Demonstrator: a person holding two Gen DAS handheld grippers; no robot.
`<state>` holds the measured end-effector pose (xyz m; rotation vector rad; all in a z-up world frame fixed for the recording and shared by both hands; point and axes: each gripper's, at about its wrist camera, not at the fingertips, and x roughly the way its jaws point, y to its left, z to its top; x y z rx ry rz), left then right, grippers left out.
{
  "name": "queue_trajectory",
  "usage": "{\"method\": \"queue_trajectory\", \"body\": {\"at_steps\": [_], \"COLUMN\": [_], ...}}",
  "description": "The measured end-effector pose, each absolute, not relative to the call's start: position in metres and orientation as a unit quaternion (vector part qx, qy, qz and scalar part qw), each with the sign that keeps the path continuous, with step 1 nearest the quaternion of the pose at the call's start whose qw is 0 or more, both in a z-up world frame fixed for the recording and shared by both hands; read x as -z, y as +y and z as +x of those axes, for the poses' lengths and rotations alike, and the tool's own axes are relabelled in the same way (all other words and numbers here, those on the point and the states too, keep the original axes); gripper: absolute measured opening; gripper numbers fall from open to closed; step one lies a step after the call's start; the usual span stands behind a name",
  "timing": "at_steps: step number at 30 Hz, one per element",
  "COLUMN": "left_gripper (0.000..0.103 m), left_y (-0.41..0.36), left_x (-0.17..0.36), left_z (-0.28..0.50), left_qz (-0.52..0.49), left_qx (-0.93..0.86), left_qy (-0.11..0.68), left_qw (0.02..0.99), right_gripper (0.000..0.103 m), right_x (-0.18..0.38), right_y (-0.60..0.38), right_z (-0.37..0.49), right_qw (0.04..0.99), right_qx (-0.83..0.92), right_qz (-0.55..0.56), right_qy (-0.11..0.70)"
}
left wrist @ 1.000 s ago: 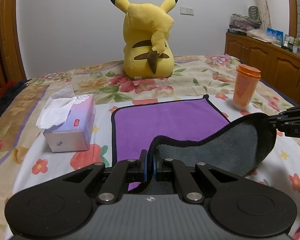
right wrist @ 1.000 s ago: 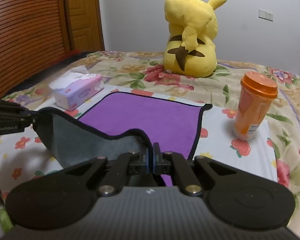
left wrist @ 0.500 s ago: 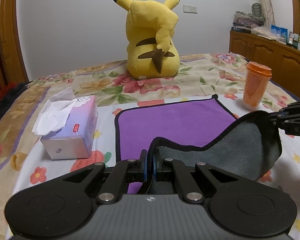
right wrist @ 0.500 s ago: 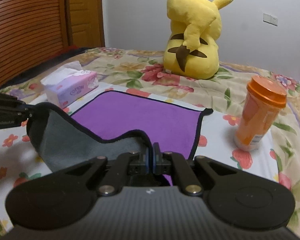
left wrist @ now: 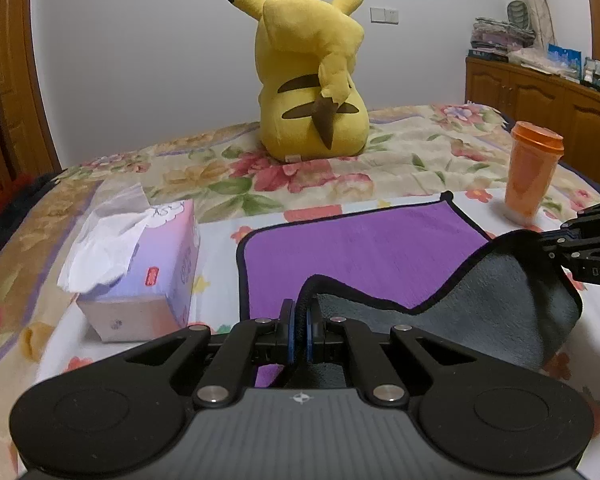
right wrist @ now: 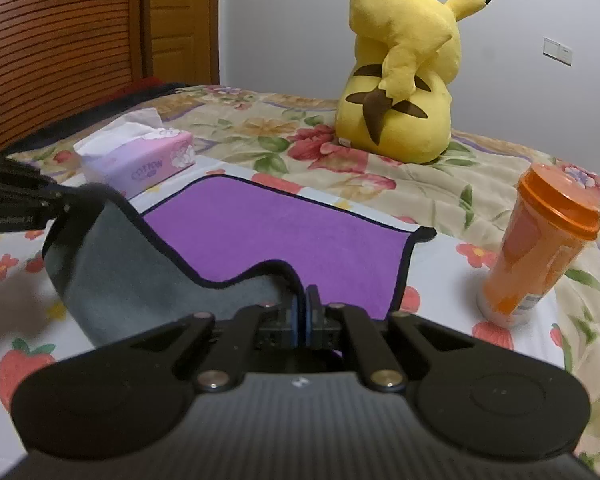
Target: Fold towel
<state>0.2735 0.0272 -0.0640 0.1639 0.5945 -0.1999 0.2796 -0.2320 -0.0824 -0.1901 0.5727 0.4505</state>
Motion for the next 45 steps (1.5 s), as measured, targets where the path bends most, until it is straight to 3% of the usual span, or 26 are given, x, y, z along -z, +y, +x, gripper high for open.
{"method": "queue_trajectory", "body": {"at_steps": [29,45], "left_gripper": [0.009,0.009], "left_y": [0.023,0.021], "left_x": [0.038,0.078], "left_z": [0.366,0.418], "left_qz": [0.069,0.074], "left_qx": [0.068,0.046], "left_qy": [0.242,0.273], "left_qw": [0.965,0.958], "right_gripper": [0.004,0.004], "right_x": [0.055,0.092], "right_y": [-0.241,-0.236], "right_z": [0.351,0.397], "right_qw": [0.954,0.953], "right_qx": [-0.183,-0.155], "right_qz": [-0.091,-0.093], "right_qy": [0.219,0.242]}}
